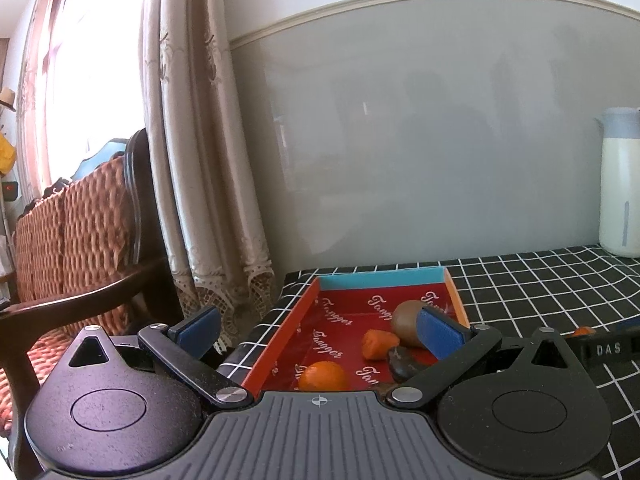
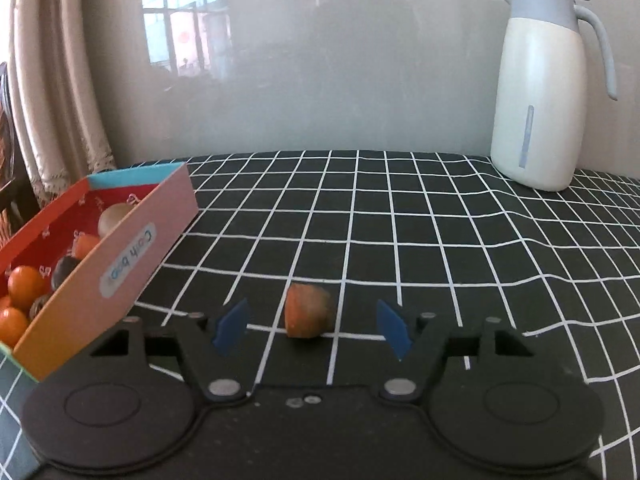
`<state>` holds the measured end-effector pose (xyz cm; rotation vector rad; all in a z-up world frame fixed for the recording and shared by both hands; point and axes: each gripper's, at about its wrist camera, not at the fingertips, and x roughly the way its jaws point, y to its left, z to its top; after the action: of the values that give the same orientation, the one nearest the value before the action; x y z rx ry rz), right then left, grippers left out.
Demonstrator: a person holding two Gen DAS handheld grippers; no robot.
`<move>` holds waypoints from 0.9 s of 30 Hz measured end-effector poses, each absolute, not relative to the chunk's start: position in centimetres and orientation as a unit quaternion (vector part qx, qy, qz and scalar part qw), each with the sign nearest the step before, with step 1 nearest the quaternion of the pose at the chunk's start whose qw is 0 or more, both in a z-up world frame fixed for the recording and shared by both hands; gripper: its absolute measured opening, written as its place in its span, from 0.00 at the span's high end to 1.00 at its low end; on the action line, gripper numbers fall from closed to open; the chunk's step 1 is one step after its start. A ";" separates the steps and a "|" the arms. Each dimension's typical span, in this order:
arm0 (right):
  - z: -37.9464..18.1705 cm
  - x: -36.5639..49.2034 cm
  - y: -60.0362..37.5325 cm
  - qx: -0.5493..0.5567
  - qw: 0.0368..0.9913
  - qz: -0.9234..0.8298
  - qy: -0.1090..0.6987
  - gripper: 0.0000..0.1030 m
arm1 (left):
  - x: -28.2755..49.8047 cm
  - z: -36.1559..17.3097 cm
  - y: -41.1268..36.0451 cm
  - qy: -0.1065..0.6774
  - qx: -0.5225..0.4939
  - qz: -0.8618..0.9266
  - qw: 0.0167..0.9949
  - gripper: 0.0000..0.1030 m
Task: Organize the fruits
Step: 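Close the right tool on the dried fruit, then carry the dried fruit with the right tool into the red box and release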
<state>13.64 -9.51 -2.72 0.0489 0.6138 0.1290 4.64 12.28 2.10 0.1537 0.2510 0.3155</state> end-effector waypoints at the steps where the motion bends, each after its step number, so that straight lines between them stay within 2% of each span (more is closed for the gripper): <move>1: -2.7 13.7 -9.4 0.025 0.951 0.061 0.301 0.35 | 4.6 2.1 12.3 0.124 0.076 0.157 0.977 0.00; 5: -2.8 14.1 -9.3 0.025 0.950 0.050 0.306 0.39 | 4.5 2.1 12.5 0.122 0.076 0.161 0.976 0.00; 11: -3.4 14.6 -8.9 0.012 0.947 0.039 0.320 0.59 | 4.4 2.2 13.1 0.124 0.074 0.165 0.976 0.00; 12: -3.5 14.7 -8.8 0.009 0.946 0.040 0.322 0.67 | 4.4 2.2 13.2 0.123 0.073 0.166 0.976 0.00; 14: -3.5 14.7 -8.7 0.004 0.946 0.039 0.322 0.74 | 4.4 2.2 13.5 0.124 0.072 0.167 0.975 0.00; 27: -1.4 12.7 -7.4 -0.044 0.957 0.055 0.281 0.74 | 4.2 2.1 14.0 0.122 0.070 0.173 0.975 0.00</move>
<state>12.68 -7.35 -1.43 -0.0897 0.5696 0.1107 4.24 14.00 2.14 0.1408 0.2470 0.3497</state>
